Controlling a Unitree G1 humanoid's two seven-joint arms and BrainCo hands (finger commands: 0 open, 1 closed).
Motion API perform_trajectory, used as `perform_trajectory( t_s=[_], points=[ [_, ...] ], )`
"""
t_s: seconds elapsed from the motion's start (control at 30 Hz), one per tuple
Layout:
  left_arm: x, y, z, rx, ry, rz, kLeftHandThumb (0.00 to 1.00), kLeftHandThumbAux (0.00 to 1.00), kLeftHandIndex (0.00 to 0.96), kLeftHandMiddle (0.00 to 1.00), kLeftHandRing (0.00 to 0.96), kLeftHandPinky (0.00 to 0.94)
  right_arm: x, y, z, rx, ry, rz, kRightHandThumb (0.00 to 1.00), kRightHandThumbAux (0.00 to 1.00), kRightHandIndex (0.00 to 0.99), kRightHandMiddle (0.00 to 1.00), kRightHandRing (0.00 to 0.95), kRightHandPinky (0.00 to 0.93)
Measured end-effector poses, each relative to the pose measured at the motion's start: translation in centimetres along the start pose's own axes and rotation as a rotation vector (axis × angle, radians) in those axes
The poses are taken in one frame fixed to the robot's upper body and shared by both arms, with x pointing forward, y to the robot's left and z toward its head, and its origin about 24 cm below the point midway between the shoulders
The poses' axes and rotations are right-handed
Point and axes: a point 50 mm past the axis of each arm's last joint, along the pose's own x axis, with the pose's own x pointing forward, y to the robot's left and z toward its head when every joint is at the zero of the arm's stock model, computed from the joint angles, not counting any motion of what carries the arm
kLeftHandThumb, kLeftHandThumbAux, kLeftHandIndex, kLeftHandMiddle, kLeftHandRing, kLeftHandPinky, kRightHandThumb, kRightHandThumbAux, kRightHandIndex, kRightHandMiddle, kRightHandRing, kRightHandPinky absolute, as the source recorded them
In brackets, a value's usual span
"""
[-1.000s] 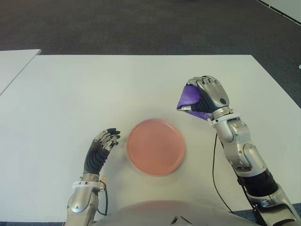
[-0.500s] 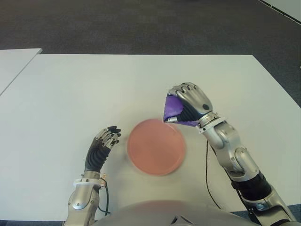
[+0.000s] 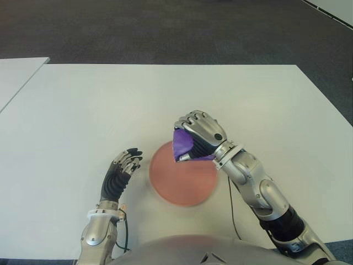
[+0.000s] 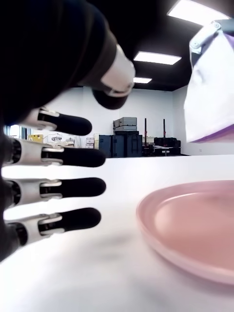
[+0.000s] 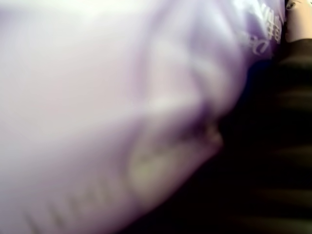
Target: Put the tissue paper into the plate.
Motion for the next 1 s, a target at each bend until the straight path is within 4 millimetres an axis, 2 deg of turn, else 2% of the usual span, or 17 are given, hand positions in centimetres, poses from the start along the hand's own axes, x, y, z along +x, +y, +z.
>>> perform_trajectory(
  t_s=[0.17,0.47,0.67,1.0],
  points=[
    [0.0,0.1,0.0,0.005,0.001,0.007,0.272,0.574,0.24,0.278,0.291,0.325,0.3,0.1,0.6,0.035,-0.018,0.019,0.955,0.656,0.395,0.496,0.515,0.736],
    [0.0,0.0,-0.2,-0.009,0.003,0.025,0.286,0.585,0.236,0.262,0.282,0.327,0.8,1.8,1.5,-0.014,-0.1,0.069,0.956,0.655,0.395,0.498,0.524,0.784],
    [-0.1,0.0,-0.2,-0.014,0.005,0.036,0.293,0.589,0.238,0.263,0.285,0.329,0.9,2.4,1.7,-0.027,-0.133,0.082,0.956,0.654,0.395,0.502,0.527,0.782],
    [-0.3,0.0,-0.3,-0.045,0.009,0.047,0.291,0.598,0.222,0.274,0.297,0.337,0.0,4.2,2.4,0.06,-0.105,0.121,0.957,0.653,0.404,0.502,0.517,0.743]
  ],
)
